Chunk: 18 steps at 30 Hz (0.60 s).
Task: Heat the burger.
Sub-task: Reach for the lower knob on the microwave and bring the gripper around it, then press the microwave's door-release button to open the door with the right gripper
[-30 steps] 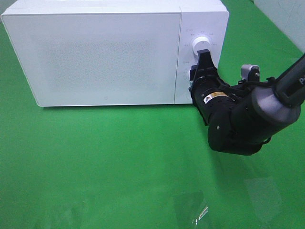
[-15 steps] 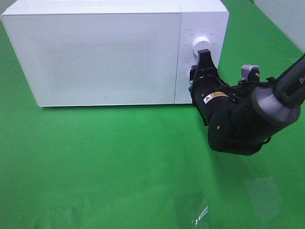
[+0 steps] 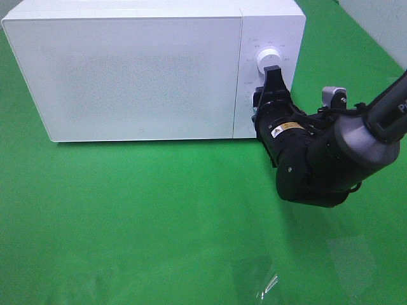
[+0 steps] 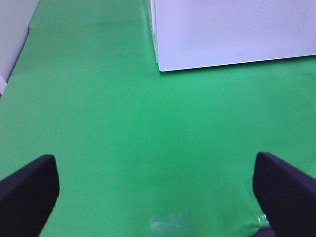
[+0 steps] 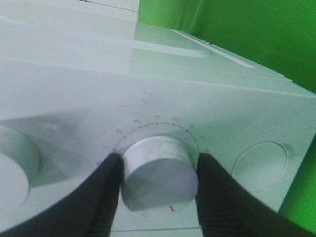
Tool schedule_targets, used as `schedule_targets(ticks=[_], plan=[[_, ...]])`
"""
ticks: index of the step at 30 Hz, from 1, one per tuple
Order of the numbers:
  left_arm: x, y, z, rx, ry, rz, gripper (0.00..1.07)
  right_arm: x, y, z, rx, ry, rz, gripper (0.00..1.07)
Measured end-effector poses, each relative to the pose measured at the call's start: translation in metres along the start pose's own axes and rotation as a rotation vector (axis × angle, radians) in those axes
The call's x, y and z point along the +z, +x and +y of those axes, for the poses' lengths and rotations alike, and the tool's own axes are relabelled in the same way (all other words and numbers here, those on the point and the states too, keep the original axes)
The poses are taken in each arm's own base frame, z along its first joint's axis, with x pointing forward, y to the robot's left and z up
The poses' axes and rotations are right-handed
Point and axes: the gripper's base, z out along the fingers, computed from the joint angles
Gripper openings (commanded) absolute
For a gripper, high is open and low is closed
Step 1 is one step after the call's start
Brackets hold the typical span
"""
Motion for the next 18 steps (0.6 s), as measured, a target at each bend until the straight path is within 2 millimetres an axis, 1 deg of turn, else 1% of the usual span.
schedule_targets(ticks=[1,2,3,6,8,11,14,15,16,17,18], plan=[[0.0,0.0,0.0,0.0,0.0,0.0,1.0,-0.0002,0.0001,-0.0001,-0.008,0.001,-0.002,0.4],[0.0,0.0,0.0,0.0,0.0,0.0,1.0,-0.0002,0.0001,-0.0001,-0.008,0.001,-0.002,0.4],[0.0,0.0,0.0,0.0,0.0,0.0,1.0,0.0,0.0,0.0001,-0.011,0.001,-0.004,0.44],[0.0,0.0,0.0,0.0,0.0,0.0,1.0,0.0,0.0,0.0002,-0.019,0.002,-0.007,0.46],[0.0,0.0,0.0,0.0,0.0,0.0,1.0,0.0003,0.0004,0.0006,-0.033,0.004,-0.011,0.51],[0.0,0.0,0.0,0.0,0.0,0.0,1.0,0.0003,0.0011,0.0009,-0.041,0.001,-0.007,0.52],[0.0,0.0,0.0,0.0,0.0,0.0,1.0,0.0,0.0025,0.0014,-0.046,-0.002,0.0,0.56],[0.0,0.0,0.0,0.0,0.0,0.0,1.0,0.0,0.0025,0.0014,-0.046,-0.002,0.0,0.56],[0.0,0.0,0.0,0.0,0.0,0.0,1.0,0.0,0.0034,0.0018,-0.063,-0.006,0.009,0.6],[0.0,0.0,0.0,0.0,0.0,0.0,1.0,0.0,0.0034,0.0018,-0.063,-0.006,0.009,0.6],[0.0,0.0,0.0,0.0,0.0,0.0,1.0,-0.0006,0.0045,0.0031,-0.082,-0.011,0.014,0.63]])
